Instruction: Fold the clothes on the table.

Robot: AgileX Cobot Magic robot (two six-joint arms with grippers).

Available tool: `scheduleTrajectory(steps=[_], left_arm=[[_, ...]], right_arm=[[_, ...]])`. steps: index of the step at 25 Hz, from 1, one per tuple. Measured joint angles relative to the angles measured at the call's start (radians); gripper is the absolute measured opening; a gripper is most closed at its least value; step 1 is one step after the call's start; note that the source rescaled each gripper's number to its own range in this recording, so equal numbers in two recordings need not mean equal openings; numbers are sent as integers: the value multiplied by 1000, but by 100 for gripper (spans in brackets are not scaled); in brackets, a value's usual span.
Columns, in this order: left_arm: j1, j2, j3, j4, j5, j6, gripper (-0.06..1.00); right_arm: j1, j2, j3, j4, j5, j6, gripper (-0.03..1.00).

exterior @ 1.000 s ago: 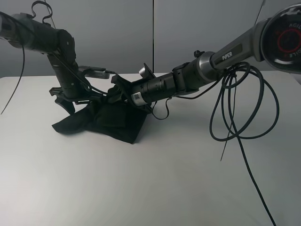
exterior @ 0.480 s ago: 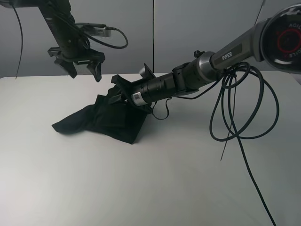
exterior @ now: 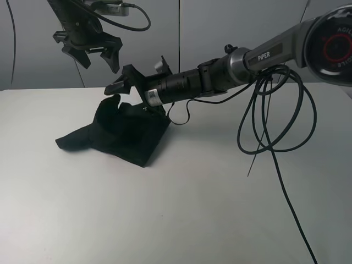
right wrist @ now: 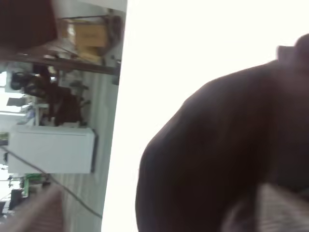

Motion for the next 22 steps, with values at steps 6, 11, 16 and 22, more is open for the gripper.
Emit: scheduleTrajectory(steps=[6,11,16,22], left_arm=[[0,0,0,0,0,7,100],[0,0,0,0,0,11,100],[1,0,0,6,0,54,100],[21,-11,0,6,2,59,100]], right_arm=[[8,0,-22,2,16,-6,100],[10,0,-22,-22,28,-19,100],[12,-10,-22,-234,16,17,100],[6,-122,-22,-698,-126,208,100]])
